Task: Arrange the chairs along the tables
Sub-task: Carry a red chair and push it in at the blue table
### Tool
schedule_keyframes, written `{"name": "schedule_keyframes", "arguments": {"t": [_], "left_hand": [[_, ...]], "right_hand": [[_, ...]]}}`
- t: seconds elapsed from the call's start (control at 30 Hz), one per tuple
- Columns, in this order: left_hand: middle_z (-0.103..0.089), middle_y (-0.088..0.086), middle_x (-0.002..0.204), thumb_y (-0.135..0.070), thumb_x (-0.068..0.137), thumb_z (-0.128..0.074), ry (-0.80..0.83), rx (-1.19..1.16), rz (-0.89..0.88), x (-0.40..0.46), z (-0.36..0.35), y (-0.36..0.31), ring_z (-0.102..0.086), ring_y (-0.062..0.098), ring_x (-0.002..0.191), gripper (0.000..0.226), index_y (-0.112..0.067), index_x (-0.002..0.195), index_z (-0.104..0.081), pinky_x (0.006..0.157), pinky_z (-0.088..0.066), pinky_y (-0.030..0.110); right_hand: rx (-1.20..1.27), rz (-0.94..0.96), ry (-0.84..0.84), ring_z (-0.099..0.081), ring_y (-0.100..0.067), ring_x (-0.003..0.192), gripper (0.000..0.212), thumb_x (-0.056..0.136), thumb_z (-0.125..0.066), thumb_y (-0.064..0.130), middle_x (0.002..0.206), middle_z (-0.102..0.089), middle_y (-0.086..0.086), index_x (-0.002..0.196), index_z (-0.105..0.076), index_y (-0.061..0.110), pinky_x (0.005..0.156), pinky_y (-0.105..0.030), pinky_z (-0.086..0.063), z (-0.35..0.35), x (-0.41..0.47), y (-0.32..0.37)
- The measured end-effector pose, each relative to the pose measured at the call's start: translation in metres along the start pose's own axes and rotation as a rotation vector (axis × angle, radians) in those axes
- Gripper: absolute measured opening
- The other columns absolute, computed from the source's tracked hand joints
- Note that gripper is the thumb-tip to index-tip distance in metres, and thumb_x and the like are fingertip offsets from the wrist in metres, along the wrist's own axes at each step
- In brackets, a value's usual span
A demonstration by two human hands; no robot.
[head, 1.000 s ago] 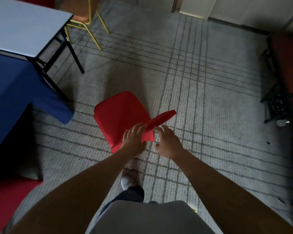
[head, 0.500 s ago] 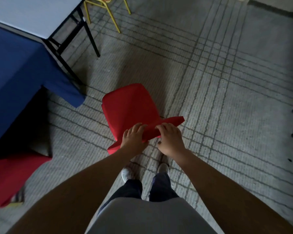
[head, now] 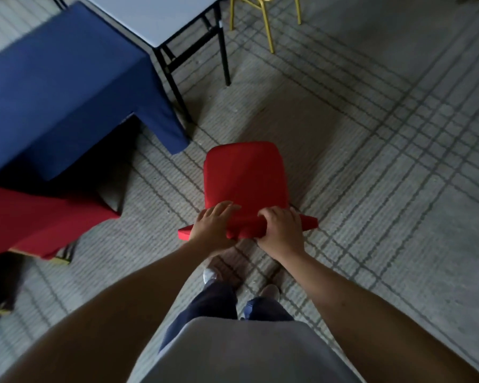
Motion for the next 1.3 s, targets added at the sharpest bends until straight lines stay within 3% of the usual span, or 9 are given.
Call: {"name": "schedule_keyframes", "arguments": {"t": [0.07,0.2,0.3,0.63,0.73,0.93,1.1,1.2,1.3], "left_hand": [[-0.036,-0.01,0.154,-0.067,0.068,-0.066,-0.017,-0.025,0.0,0.009,0.011,0.003,-0.043,0.024,0.137,0.089,-0.045,0.147,-0.032,0.117,-0.028,0.044],[-0.041,-0.011,0.15,-0.072,0.063,-0.067,-0.084,-0.073,0.02,0.038,0.043,0.011,-0.045,0.023,0.133,0.094,-0.042,0.146,-0.037,0.113,-0.032,0.043],[-0.041,-0.011,0.149,-0.066,0.065,-0.077,-0.101,-0.09,0.017,0.065,0.064,0.023,-0.046,0.023,0.132,0.095,-0.043,0.147,-0.034,0.11,-0.037,0.043],[-0.046,-0.012,0.145,-0.07,0.064,-0.073,-0.181,-0.12,-0.167,0.151,0.136,0.033,-0.054,0.022,0.126,0.09,-0.039,0.143,-0.04,0.098,-0.048,0.04],[-0.05,-0.012,0.139,-0.066,0.066,-0.077,-0.2,-0.11,-0.19,0.177,0.158,0.034,-0.056,0.02,0.122,0.085,-0.038,0.139,-0.044,0.096,-0.047,0.037],[-0.056,-0.008,0.117,-0.068,0.064,-0.076,-0.186,-0.108,-0.167,0.22,0.188,0.046,-0.057,0.019,0.111,0.066,-0.032,0.114,-0.055,0.088,-0.049,0.035],[-0.059,-0.006,0.103,-0.069,0.066,-0.076,-0.149,-0.08,-0.115,0.263,0.226,0.051,-0.058,0.019,0.101,0.055,-0.033,0.092,-0.044,0.072,-0.037,0.029],[-0.059,-0.008,0.102,-0.072,0.067,-0.075,-0.134,-0.067,-0.09,0.285,0.244,0.054,-0.058,0.018,0.098,0.057,-0.03,0.096,-0.048,0.071,-0.034,0.027],[-0.06,-0.01,0.102,-0.073,0.069,-0.072,-0.113,-0.06,-0.072,0.308,0.258,0.054,-0.06,0.017,0.098,0.057,-0.031,0.101,-0.052,0.071,-0.038,0.028]], "right_hand": [[0.022,0.044,-0.05,-0.058,-0.013,0.107,0.046,0.07,-0.063,0.06,0.106,-0.064,0.015,0.109,-0.061,0.036,0.115,-0.046,-0.028,0.011,0.014,0.007],[0.073,0.08,-0.109,-0.057,-0.015,0.111,0.053,0.06,-0.065,0.03,0.11,-0.062,0.014,0.113,-0.059,0.033,0.118,-0.046,-0.025,0.03,0.051,0.026],[0.067,0.073,-0.154,-0.057,-0.017,0.111,0.062,0.054,-0.068,0.02,0.111,-0.061,0.013,0.114,-0.059,0.032,0.117,-0.049,-0.026,0.042,0.081,0.041],[-0.075,0.067,-0.189,-0.058,-0.019,0.111,0.054,0.058,-0.072,0.031,0.107,-0.062,0.011,0.111,-0.06,0.034,0.115,-0.05,-0.028,0.088,0.187,0.056],[-0.069,0.083,-0.218,-0.061,-0.021,0.103,0.046,0.06,-0.07,0.034,0.099,-0.063,0.009,0.105,-0.06,0.031,0.108,-0.047,-0.035,0.104,0.216,0.061],[-0.031,0.113,-0.225,-0.057,-0.026,0.089,0.038,0.056,-0.06,0.014,0.089,-0.056,0.007,0.092,-0.056,0.024,0.077,-0.038,-0.043,0.126,0.264,0.07],[-0.014,0.126,-0.15,-0.06,-0.026,0.09,0.036,0.06,-0.059,0.009,0.092,-0.062,0.004,0.095,-0.058,0.019,0.069,-0.029,-0.035,0.147,0.322,0.075],[-0.056,0.141,-0.063,-0.062,-0.024,0.097,0.037,0.066,-0.059,0.013,0.1,-0.067,0.004,0.103,-0.061,0.02,0.072,-0.027,-0.034,0.156,0.355,0.078],[-0.041,0.153,0.065,-0.064,-0.024,0.102,0.04,0.069,-0.058,0.018,0.105,-0.069,0.002,0.108,-0.062,0.022,0.077,-0.029,-0.043,0.162,0.39,0.076]]}}
Point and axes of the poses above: each hand's wrist, its own x-axis towards the middle knuckle, its own z-axis out of the back of the hand, y = z × x, the point moved 7 cm from there along x, towards the middle knuckle
